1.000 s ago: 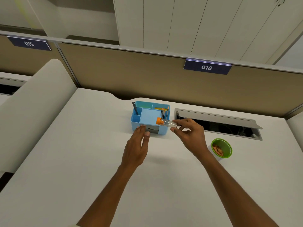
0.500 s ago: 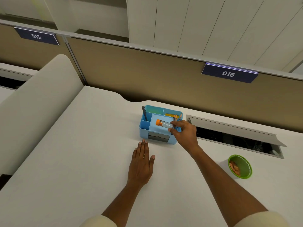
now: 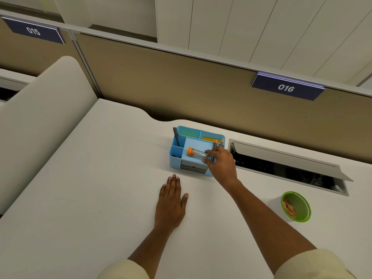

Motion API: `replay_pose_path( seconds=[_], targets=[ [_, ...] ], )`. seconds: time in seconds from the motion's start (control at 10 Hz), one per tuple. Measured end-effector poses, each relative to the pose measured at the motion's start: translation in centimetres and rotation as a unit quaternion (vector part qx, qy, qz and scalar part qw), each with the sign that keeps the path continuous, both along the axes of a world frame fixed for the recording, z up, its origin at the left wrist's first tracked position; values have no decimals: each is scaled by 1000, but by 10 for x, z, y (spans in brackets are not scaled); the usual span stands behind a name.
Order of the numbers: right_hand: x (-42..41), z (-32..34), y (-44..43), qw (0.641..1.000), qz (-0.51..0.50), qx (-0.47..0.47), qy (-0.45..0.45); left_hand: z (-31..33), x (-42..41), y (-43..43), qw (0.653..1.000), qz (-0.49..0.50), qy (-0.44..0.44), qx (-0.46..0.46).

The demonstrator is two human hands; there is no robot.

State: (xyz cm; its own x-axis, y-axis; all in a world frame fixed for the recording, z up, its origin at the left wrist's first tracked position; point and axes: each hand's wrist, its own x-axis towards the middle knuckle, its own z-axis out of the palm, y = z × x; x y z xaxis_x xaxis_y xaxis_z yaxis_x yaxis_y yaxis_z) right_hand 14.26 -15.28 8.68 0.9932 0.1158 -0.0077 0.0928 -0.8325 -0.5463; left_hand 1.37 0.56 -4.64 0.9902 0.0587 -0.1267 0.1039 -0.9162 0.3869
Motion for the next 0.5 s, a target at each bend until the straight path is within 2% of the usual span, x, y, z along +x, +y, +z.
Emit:
replay_pose_path(
  seconds=[0.2,0.4,0.5],
  targets=[
    [2,4,4,1000,2,-5,22,0,-1,3,1000,-10,10,3],
    [-8,18,-9,996,-25,76,36,5,-1,7,1000,-2,10,-24],
    [-18,30,-19,994,-40,105,5,13,-2,9,999,-1,-8,-36]
  ],
)
